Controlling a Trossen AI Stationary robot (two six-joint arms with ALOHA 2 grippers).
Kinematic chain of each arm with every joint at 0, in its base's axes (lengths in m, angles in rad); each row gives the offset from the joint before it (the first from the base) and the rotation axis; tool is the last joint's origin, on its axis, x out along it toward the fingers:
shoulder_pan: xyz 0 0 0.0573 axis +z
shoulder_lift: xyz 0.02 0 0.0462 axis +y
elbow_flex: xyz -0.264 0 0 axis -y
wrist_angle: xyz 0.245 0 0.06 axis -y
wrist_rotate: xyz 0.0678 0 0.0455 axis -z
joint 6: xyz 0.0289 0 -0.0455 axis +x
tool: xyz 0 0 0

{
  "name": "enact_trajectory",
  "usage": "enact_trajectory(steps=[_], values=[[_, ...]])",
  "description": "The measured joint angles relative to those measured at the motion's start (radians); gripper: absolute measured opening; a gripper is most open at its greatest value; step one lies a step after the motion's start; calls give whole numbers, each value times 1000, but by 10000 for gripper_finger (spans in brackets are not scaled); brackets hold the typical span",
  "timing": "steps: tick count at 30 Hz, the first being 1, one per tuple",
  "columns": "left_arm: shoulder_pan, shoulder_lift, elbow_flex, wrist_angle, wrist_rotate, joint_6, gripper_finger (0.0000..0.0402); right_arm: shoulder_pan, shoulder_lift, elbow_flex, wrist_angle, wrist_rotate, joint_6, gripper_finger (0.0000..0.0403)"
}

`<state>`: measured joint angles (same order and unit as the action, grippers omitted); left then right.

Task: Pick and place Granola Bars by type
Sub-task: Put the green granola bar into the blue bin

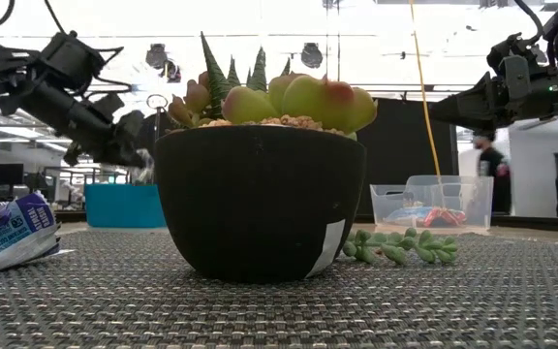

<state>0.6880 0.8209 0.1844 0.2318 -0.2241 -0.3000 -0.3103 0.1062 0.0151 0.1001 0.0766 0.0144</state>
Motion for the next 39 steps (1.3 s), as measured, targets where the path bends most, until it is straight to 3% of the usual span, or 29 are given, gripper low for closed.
enact_trajectory(steps=[6, 15, 20, 28, 39], values=[[0, 42, 22, -108, 5, -17, 13, 0, 0, 0, 0, 0, 0, 169], [0, 45, 113, -309, -80, -45, 13, 0, 0, 0, 0, 0, 0, 169], [0, 45, 124, -307, -57, -68, 15, 0, 0, 0, 0, 0, 0, 169], [0, 45, 124, -308, -56, -72, 80, 0, 0, 0, 0, 0, 0, 169], [0, 45, 124, -281, -59, -72, 89, 0, 0, 0, 0, 0, 0, 169]])
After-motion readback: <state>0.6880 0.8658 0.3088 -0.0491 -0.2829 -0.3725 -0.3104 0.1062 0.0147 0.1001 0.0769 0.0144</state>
